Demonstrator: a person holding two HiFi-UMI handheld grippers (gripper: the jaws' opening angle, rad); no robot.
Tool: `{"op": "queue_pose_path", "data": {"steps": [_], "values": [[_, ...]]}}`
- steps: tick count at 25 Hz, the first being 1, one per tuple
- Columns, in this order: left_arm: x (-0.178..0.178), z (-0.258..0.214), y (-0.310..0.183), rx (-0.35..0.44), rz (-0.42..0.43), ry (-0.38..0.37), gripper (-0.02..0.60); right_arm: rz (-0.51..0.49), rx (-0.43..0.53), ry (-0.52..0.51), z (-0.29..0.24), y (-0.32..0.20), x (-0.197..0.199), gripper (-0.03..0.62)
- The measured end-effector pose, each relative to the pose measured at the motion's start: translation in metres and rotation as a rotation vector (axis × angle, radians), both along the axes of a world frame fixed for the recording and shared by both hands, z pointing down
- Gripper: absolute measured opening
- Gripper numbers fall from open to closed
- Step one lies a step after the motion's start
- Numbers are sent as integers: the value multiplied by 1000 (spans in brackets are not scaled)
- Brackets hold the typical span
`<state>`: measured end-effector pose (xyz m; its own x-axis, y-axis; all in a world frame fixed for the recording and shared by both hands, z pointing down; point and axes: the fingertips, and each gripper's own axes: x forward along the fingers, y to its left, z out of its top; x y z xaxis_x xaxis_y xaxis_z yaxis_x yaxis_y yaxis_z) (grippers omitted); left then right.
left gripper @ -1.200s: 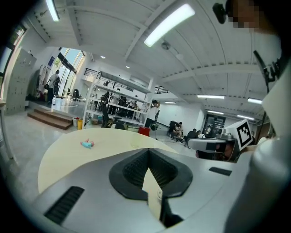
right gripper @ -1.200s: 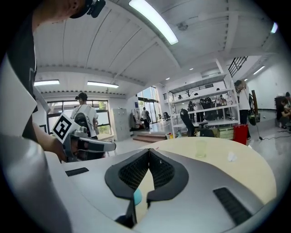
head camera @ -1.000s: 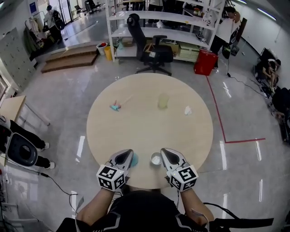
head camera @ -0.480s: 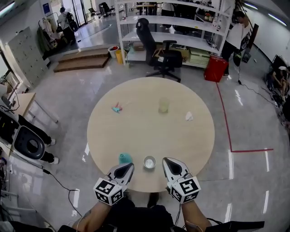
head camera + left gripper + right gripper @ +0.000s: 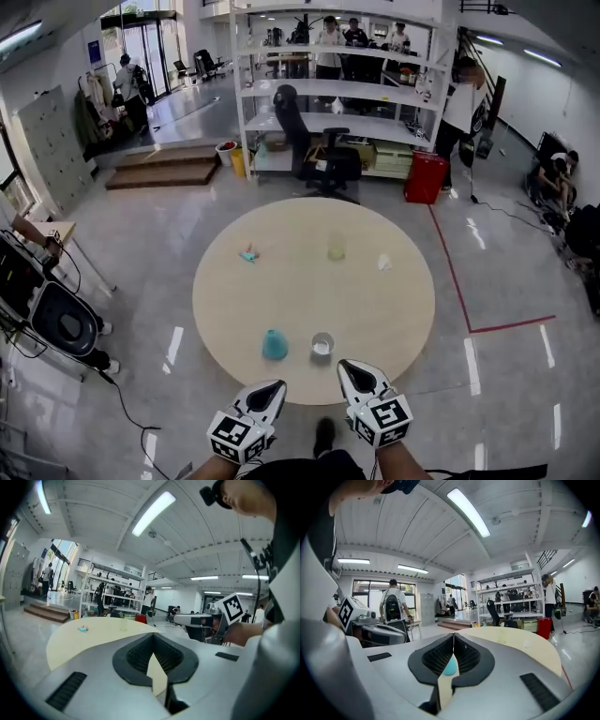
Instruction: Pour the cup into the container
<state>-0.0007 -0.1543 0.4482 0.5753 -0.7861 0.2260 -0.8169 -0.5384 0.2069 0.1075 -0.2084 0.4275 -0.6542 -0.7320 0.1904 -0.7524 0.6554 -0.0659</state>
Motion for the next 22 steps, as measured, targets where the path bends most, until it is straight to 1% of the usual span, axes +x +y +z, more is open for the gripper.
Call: {"op": "queue_pose_path", "data": {"steps": [2,3,7,10,13,15,17,18,20,22], "values": [[-12,11,36,7,3,-22,2,8,6,14,4,37,-13,8],[-19,17,53,4,4,-16,2,8,14,13,5,55,-21,8],[-48,30,116,-33,19,48,2,25,-28,-16,11,130,-49,8],[-58,20,149,-28,37,62,2,25,-25,-5,3,170,-59,8],[-56,4,170,-2,54,64,2,41,-10,-3,-6,196,-53,8],[-55,-6,184,18,33,64,2,43,-1,3,-9,213,-47,8],[-54,-21,198,58,-3,67,2,46,14,8,-13,230,-40,8],[-50,-29,206,73,-8,67,2,49,22,2,-17,239,-35,8],[-35,-37,227,79,13,56,2,57,30,-14,-23,261,-21,8],[-12,-34,253,70,42,36,2,55,32,-17,-22,290,-4,8]]}}
